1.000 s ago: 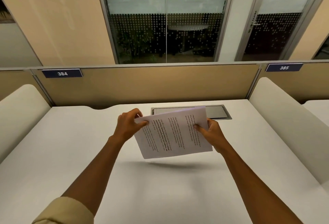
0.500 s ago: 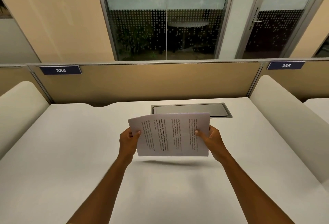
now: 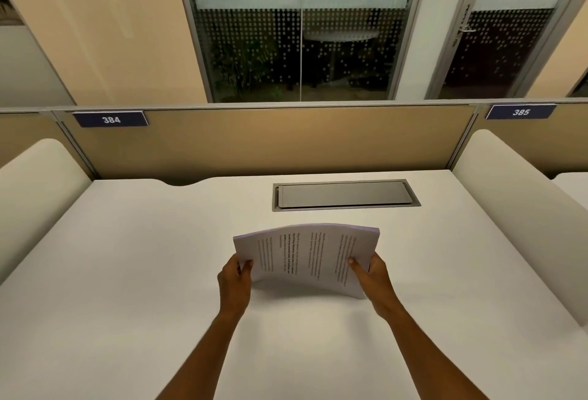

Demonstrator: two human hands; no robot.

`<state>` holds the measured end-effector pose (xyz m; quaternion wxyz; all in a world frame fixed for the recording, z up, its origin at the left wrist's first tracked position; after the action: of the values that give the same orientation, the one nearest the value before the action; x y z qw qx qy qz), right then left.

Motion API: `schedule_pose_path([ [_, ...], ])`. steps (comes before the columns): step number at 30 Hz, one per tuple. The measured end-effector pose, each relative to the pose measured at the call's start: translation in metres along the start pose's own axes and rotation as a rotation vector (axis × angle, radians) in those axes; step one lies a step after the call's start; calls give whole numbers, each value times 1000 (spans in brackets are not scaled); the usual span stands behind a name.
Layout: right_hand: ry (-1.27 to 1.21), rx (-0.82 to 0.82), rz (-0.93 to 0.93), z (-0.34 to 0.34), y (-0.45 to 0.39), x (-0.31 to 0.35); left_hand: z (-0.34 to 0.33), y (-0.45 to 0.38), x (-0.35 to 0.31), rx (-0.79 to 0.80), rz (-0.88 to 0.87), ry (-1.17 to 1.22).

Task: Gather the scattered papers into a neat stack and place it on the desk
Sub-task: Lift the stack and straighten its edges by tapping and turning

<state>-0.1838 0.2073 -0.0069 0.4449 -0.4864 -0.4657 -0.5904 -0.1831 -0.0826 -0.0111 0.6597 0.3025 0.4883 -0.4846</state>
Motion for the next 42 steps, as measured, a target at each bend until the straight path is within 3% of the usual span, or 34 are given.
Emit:
schedule_pose_path([
  [9,31,-11,51,-3,-14,22,4,-14,-16,-19,-51,16],
  [20,57,-14,-6,3,-10,5,3,-8,-2,41,30,-73],
  [30,7,24,5,30,-25,34,26,-58,-69,70,-150,-116],
  [42,444,78,130,25,-33,48,29,-92,-177,267,-570,-344],
])
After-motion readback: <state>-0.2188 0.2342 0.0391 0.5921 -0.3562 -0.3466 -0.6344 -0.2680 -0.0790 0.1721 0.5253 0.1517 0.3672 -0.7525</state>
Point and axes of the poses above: each hand's wrist, its own y-axis away from the middle knuckle, its own z-axis out of the back of the hand, x = y × z, the point moved 1 cm from there along -y, towards the middle knuckle, and after that the axes turned 1 degree about z, right-handed, at the moved point
